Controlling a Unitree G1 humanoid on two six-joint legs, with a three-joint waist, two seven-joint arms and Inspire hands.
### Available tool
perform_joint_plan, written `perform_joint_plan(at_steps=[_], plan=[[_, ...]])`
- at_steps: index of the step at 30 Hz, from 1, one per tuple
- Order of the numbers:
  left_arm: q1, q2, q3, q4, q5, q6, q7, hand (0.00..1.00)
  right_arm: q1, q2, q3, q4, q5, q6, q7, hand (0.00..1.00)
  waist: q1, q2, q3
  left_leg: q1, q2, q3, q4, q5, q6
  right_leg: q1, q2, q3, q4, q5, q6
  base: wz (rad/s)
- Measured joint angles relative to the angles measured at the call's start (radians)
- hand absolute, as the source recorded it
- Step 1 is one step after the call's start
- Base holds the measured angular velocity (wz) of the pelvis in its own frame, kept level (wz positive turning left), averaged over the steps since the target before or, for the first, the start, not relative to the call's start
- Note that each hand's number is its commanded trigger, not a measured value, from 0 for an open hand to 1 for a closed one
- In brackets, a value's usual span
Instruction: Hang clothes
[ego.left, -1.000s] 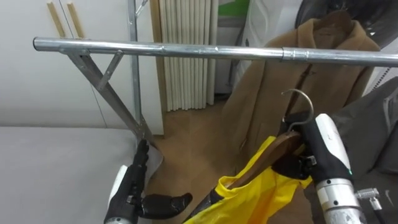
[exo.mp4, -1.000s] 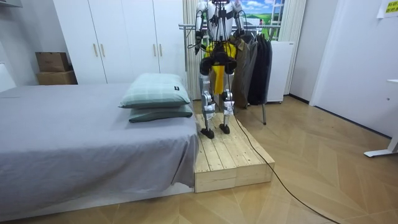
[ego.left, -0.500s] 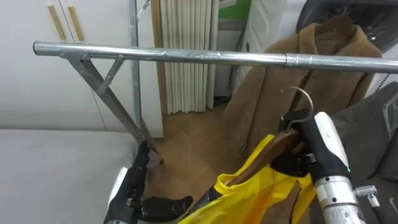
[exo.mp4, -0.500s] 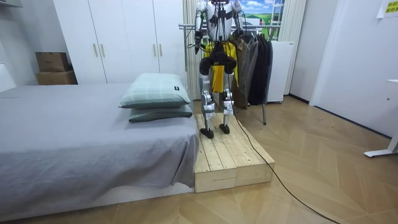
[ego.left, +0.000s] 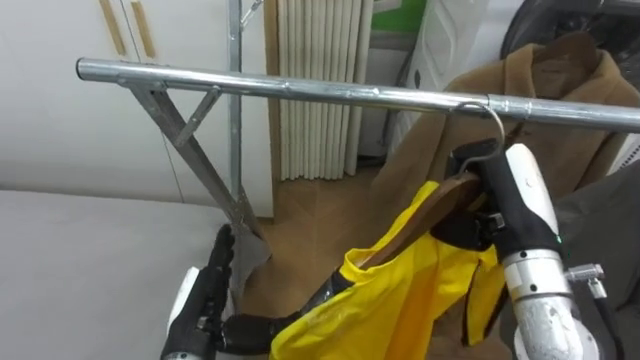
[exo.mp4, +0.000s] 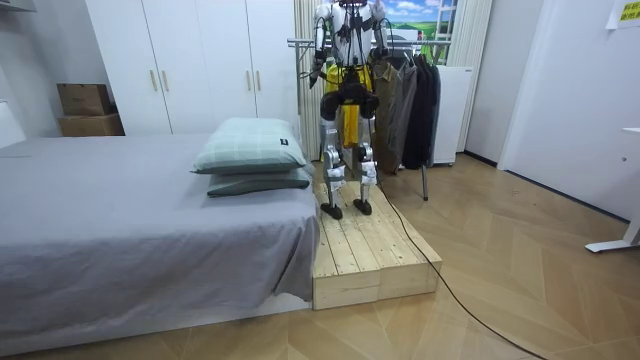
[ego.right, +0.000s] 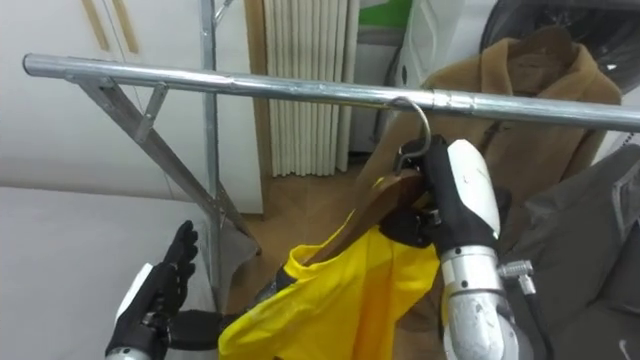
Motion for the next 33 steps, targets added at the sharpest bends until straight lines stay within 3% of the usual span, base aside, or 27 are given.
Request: perform_joint_plan(at_steps=[2, 3, 4, 5, 7, 9, 15, 20, 31, 33], plan=[[0.018, -0.005, -0.002, 0.004, -0.001, 0.001, 0.001, 0.0, -0.009, -0.002, -0.015, 0.001, -0.009, 0.002, 0.0, 1.0, 0.026, -0.002, 0.0006, 0.015, 0.001, -0.02, 0.002, 0.003, 0.002, -0.007, -0.004, -0.057, 0.013, -0.003, 0.008, -0.25], [0.023, 0.002, -0.003, 0.008, -0.001, 0.001, 0.002, 0.0, -0.005, -0.004, -0.016, 0.006, -0.009, 0.001, 0.0, 1.0, 0.048, 0.003, 0.0028, 0.027, 0.011, -0.089, 0.002, 0.003, 0.003, -0.03, 0.0, -0.104, 0.004, -0.02, 0.022, -0.48], [0.023, 0.006, 0.008, 0.009, -0.001, 0.0, 0.004, 0.0, -0.009, -0.004, -0.013, 0.006, -0.012, -0.001, 0.001, 1.0, 0.063, 0.001, 0.0022, 0.027, 0.015, -0.129, 0.003, 0.002, 0.003, -0.053, 0.003, -0.123, -0.036, -0.004, 0.009, -0.85], [0.022, 0.005, 0.034, 0.018, -0.001, 0.001, 0.012, 0.0, -0.025, -0.013, 0.015, 0.006, -0.022, -0.01, 0.003, 1.0, 0.067, 0.004, 0.004, 0.024, 0.021, -0.167, 0.011, -0.016, -0.013, -0.092, -0.007, -0.177, -0.087, 0.125, -0.031, -0.55], [0.02, 0.005, 0.039, 0.029, -0.001, 0.009, 0.018, 0.0, -0.025, -0.018, 0.027, 0.016, -0.011, -0.009, -0.004, 1.0, 0.035, 0.02, 0.0013, 0.024, 0.032, -0.162, 0.014, -0.028, -0.022, -0.077, -0.003, -0.22, -0.067, 0.134, -0.024, 0.02], [0.011, -0.001, 0.003, 0.028, 0.0, 0.009, 0.015, 0.0, -0.032, -0.026, 0.023, 0.043, 0.003, -0.008, -0.006, 1.0, 0.014, 0.017, 0.0031, 0.04, 0.035, -0.121, 0.006, -0.023, -0.022, -0.061, 0.001, -0.218, -0.065, 0.129, -0.018, 0.25], [0.011, 0.008, -0.015, 0.027, -0.006, 0.022, 0.013, 0.0, -0.108, -0.027, 0.02, 0.074, 0.054, 0.001, -0.006, 1.0, 0.02, 0.004, 0.0046, 0.04, 0.013, -0.104, 0.015, -0.028, -0.013, -0.065, -0.009, -0.225, -0.065, 0.12, -0.02, -0.02], [0.013, 0.01, -0.015, 0.024, -0.006, 0.026, -0.004, 0.0, -0.114, -0.027, 0.018, 0.081, 0.055, 0.013, -0.007, 1.0, 0.029, -0.007, 0.005, 0.036, 0.006, -0.107, 0.027, -0.024, -0.01, -0.062, -0.022, -0.235, -0.05, 0.099, -0.007, 0.05], [0.013, 0.001, -0.012, 0.018, -0.007, 0.031, -0.018, 0.0, -0.114, -0.028, 0.018, 0.088, 0.063, 0.012, -0.01, 1.0, 0.046, -0.015, 0.0038, 0.039, 0.007, -0.118, 0.033, -0.024, -0.01, -0.057, -0.021, -0.242, -0.05, 0.107, -0.02, 0.02], [0.013, -0.005, -0.01, 0.012, -0.008, 0.037, -0.018, 0.0, -0.114, -0.027, 0.018, 0.099, 0.077, -0.003, -0.018, 1.0, 0.044, -0.016, 0.0033, 0.04, 0.006, -0.118, 0.032, -0.024, -0.01, -0.057, -0.022, -0.242, -0.051, 0.107, -0.02, 0.0]])
